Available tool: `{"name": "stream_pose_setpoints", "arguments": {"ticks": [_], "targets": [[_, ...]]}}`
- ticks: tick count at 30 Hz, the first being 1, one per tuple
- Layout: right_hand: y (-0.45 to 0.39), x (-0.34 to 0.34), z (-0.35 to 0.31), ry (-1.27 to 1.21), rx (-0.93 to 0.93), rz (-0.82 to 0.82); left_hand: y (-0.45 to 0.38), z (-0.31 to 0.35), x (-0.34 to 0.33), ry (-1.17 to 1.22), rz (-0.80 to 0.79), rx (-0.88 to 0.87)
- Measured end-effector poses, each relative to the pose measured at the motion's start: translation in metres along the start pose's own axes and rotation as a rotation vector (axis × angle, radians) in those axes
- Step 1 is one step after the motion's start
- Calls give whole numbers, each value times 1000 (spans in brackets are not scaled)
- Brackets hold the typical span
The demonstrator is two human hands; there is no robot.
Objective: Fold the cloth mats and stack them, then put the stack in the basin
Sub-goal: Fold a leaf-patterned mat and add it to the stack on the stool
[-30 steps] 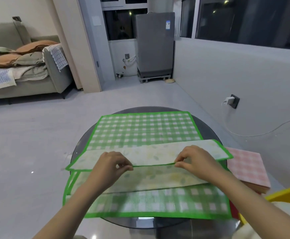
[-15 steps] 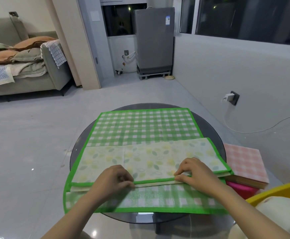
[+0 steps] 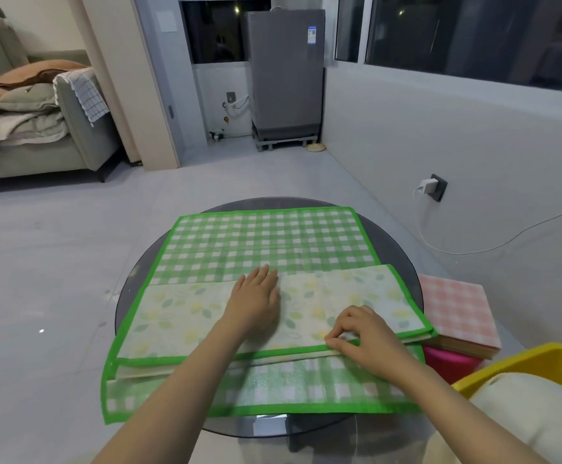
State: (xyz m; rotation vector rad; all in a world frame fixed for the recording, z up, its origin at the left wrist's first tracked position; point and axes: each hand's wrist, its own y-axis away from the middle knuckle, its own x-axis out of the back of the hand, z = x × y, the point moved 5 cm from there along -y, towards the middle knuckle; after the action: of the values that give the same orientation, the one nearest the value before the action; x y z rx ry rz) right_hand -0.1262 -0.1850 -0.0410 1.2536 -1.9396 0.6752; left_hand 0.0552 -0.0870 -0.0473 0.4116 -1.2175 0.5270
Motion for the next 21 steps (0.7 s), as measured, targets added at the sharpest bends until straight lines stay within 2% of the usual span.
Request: {"name": "stream_pose_setpoints", "arguments": {"ticks": [3,9,15,21], "targets": [[-2,0,1,21,7,0,-5,-1,-16,-28,-100,34],[-25,3,-11,147,12,-28,-4,-4,-24,-121,-44,29],[-74,-14,-23,227,67,88,-3,-4,-25,-102,-4,29],[-101,-49,-14,376,-41,-57,-3,-5,-26,-117,15,38]]}}
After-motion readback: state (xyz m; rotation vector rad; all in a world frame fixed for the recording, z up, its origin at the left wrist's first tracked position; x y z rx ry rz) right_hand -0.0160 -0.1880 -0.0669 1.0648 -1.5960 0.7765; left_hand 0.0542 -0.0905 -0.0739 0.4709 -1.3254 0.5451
